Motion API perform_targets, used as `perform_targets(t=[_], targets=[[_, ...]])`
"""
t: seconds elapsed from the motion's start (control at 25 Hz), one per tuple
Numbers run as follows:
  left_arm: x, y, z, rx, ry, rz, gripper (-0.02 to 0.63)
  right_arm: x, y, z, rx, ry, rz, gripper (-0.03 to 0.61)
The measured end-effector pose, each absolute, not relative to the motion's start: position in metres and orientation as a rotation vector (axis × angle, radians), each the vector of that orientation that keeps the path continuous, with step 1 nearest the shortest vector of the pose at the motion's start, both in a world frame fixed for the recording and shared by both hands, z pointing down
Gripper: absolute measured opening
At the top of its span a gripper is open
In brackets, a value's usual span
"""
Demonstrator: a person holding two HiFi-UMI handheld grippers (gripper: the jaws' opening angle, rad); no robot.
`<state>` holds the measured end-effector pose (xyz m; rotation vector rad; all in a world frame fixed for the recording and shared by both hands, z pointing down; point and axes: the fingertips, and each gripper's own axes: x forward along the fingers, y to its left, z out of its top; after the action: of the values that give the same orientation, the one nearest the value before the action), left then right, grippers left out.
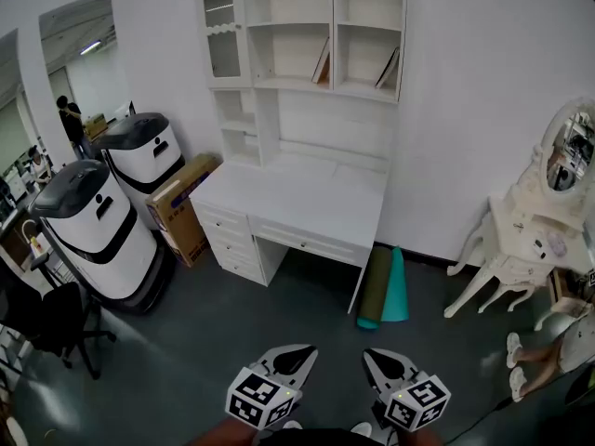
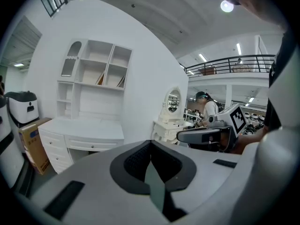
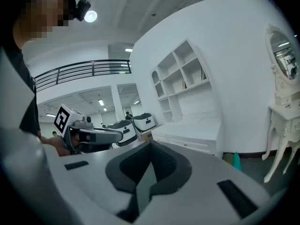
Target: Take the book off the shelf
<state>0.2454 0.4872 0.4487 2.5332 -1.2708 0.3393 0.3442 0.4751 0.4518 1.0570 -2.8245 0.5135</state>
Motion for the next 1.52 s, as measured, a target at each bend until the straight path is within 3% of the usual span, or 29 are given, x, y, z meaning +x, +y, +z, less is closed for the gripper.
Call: perform_targets(t=[0.64, 1.52], targets=[[0.217, 0.491, 0.461, 2.535, -1.259, 0.353, 0.011, 0.304, 0.489, 0.462, 1.011, -2.802, 0.410, 0.025], [0.125, 0.492, 0.478, 2.470, -1.295, 0.350, 0.011, 0.220, 0.476, 0.477, 0.952, -2.778, 0.454, 0.025]])
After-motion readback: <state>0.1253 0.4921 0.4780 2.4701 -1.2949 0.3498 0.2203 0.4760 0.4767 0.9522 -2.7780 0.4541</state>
